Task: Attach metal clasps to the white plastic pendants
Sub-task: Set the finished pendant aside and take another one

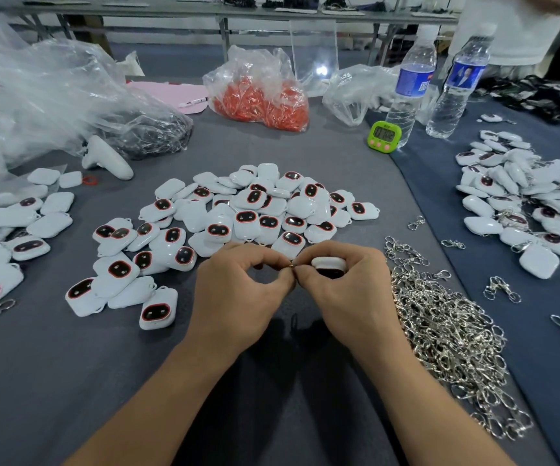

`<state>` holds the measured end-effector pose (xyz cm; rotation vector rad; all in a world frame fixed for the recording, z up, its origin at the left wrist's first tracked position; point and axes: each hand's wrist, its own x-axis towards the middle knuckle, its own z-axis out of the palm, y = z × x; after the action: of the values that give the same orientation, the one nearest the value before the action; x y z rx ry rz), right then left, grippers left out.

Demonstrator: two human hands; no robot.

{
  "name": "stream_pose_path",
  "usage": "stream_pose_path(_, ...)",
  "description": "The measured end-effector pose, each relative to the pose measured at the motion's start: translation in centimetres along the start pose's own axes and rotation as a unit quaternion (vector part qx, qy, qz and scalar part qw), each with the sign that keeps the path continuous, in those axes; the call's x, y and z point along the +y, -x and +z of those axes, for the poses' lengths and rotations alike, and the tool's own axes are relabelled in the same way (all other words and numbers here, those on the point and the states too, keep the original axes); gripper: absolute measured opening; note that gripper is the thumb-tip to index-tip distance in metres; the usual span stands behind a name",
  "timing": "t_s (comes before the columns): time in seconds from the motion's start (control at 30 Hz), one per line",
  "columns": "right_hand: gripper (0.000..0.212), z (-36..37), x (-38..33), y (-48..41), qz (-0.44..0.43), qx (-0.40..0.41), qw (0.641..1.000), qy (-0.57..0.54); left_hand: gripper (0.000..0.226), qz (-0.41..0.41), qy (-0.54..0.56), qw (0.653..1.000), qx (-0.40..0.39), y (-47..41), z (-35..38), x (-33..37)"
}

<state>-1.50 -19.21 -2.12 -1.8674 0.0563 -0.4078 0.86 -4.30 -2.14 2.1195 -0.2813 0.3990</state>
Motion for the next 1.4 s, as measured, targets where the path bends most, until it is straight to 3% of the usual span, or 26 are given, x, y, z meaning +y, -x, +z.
stream_pose_path(0.13,0.013,0.03,-0.02,-0.11,0.013,0.000,0.998,-0.054,0.024,0.011,0.069,0.998,0.002,-0.16,-0.30,0.12)
stream_pose_path(0.27,0.005,0.20,0.20,-0.07,0.044,-0.018,0.998,-0.029,0.022,-0.024,0.129,0.991,-0.001,-0.10,0.11,0.03)
stream_pose_path(0.47,0.015,-0.02,0.37,-0.03,0.019,0.015,0.998,0.066,0.007,0.070,-0.026,0.997,0.014,0.13,0.01,-0.21)
stream_pose_path(0.53,0.013,-0.01,0.35,-0.14,0.023,0.012,0.997,0.074,0.011,0.095,-0.056,0.994,0.018,0.22,0.05,-0.38)
stream_pose_path(0.8,0.005,-0.03,0.29,-0.51,0.123,-0.009,0.982,-0.140,0.023,-0.006,0.095,0.995,-0.018,-0.06,0.25,-0.21)
stream_pose_path(0.93,0.008,-0.08,0.34,-0.33,0.083,-0.001,0.996,-0.030,0.023,-0.007,0.083,0.997,0.002,-0.16,0.01,-0.12)
stream_pose_path(1.1,0.014,-0.07,0.57,-0.24,0.036,0.026,0.997,0.067,0.012,0.102,-0.063,0.993,0.014,0.04,-0.05,-0.10)
stream_pose_path(1.23,0.017,-0.15,0.60,-0.45,0.046,0.026,0.998,0.041,0.022,0.011,0.030,0.999,-0.017,-0.05,-0.09,-0.14)
stream_pose_path(1.4,0.014,-0.32,0.62,-0.68,0.084,-0.025,0.995,-0.042,0.032,0.004,0.095,0.994,-0.045,-0.29,-0.26,-0.17)
